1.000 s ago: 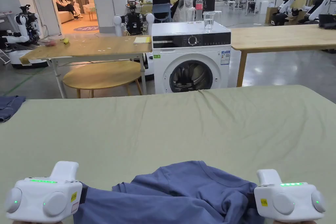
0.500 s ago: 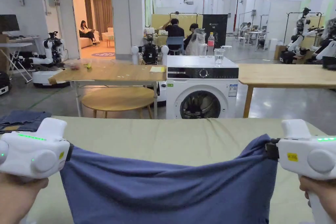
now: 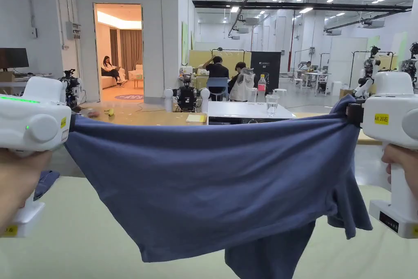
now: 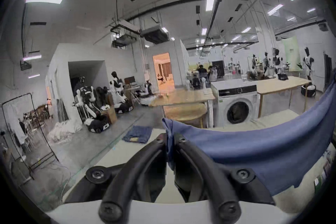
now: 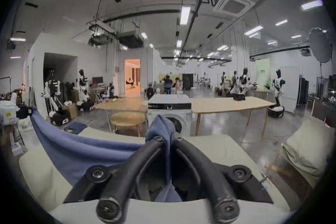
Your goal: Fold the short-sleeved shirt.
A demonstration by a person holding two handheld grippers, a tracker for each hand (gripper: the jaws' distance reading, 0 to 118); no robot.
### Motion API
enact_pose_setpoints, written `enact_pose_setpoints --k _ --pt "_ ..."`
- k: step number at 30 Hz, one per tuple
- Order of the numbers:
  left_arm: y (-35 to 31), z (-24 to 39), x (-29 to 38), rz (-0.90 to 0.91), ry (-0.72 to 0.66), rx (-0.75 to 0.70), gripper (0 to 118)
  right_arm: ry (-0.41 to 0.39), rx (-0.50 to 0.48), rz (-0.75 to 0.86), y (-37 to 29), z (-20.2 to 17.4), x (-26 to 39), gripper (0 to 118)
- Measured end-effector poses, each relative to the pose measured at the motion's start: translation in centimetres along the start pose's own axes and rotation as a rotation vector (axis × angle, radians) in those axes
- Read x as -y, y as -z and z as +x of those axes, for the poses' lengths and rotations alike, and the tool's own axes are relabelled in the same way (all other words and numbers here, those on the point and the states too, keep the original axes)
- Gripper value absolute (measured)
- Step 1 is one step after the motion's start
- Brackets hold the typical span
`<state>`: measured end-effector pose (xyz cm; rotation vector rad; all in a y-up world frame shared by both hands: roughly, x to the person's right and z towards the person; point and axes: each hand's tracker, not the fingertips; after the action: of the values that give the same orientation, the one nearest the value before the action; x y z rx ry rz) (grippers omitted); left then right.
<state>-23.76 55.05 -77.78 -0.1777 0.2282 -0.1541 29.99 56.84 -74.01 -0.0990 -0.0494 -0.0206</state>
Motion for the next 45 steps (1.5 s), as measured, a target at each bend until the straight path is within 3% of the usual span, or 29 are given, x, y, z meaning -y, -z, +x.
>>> enact_pose_setpoints --k 5,16,23,25,29,32,37,38,39,40,41,42,43,45 --pt "2.6 0.8 1.0 -0.011 0.014 -0.011 1 0.01 0.007 -0.006 2.5 -0.4 1.8 0" --pt "3.7 2.6 11.6 -0.118 0.011 0.016 1 0.036 0.007 -0.133 4.6 1.0 12.6 0" --pt "-3.7 0.7 16.9 -0.16 -0.064 0.118 1 0.044 -0.006 -0.187 -2.1 2.4 17.1 0" --pt "-6.7 0.1 20.2 -0.186 -0.082 0.124 1 0.0 0.001 -0.238 -5.0 2.5 20.3 0" --pt "-11.8 -1.6 27.1 -0.297 -0.117 0.164 1 0.029 -0.007 -0.33 -10.7 3.0 27.0 0" --pt "-15.0 -2.8 32.4 -0.418 -0.161 0.188 1 -0.006 -0.016 -0.424 -14.5 2.6 32.5 0" --pt "-17.8 -2.9 39.8 -0.546 -0.187 0.192 1 0.052 -0.018 -0.579 -17.7 2.5 39.9 0" --pt "-18.2 -2.8 40.6 -0.545 -0.179 0.19 3 0.068 -0.006 -0.588 -17.9 2.6 40.7 0" --pt "-18.5 -2.6 40.7 -0.544 -0.159 0.182 14 0.066 0.004 -0.578 -18.0 2.8 40.7 3" --pt "-18.9 -2.3 40.2 -0.527 -0.111 0.146 45 0.067 0.01 -0.58 -18.1 2.8 40.3 14" --pt "-19.6 -1.9 39.1 -0.505 -0.072 0.128 77 0.067 0.012 -0.58 -18.2 2.8 39.6 39" --pt "-20.6 -1.3 37.5 -0.465 -0.028 0.128 99 0.067 -0.003 -0.555 -18.7 2.5 38.4 76" --pt "-21.6 -0.6 35.9 -0.397 -0.002 0.154 109 0.063 -0.015 -0.506 -19.0 2.0 37.3 115" --pt "-23.3 1.1 32.5 -0.278 0.023 0.175 109 0.073 -0.03 -0.383 -20.3 0.0 34.0 118"
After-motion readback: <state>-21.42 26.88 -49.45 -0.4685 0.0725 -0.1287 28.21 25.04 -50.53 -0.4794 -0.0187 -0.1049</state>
